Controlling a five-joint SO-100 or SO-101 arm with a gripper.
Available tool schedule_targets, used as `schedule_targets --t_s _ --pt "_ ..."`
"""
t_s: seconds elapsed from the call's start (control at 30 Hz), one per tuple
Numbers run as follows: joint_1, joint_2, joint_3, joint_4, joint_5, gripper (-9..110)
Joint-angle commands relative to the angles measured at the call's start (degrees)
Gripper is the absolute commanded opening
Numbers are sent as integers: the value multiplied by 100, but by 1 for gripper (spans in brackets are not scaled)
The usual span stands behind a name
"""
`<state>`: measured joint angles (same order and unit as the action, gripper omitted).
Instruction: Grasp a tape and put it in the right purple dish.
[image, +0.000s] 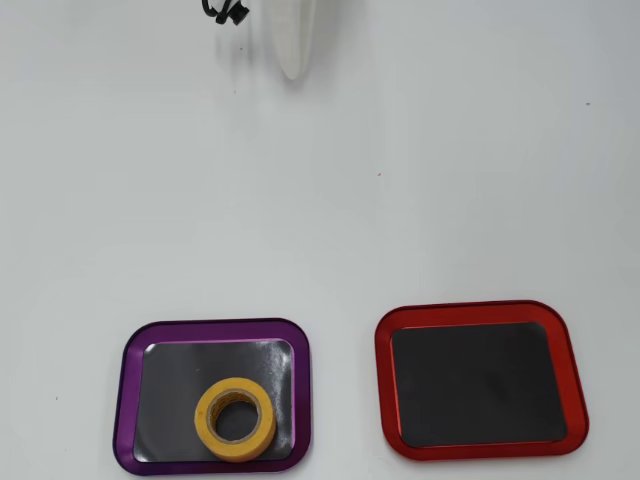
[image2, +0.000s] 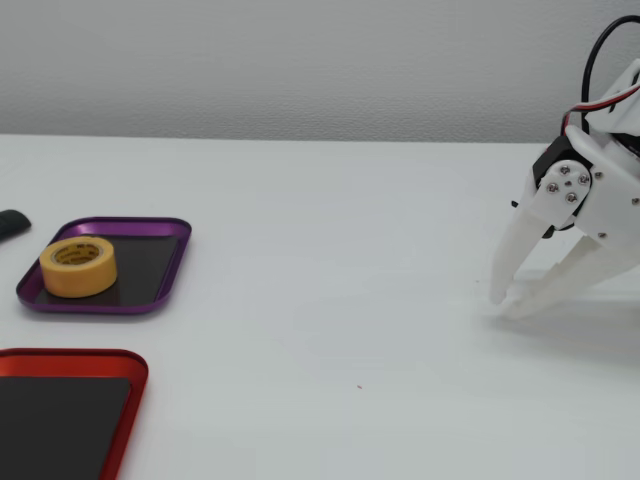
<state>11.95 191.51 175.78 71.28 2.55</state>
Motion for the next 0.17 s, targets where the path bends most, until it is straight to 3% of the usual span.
schedule_targets --t_s 0.0,0.13 --pt "53 264 44 -26 -9 0" --pt "53 264 44 -26 -9 0"
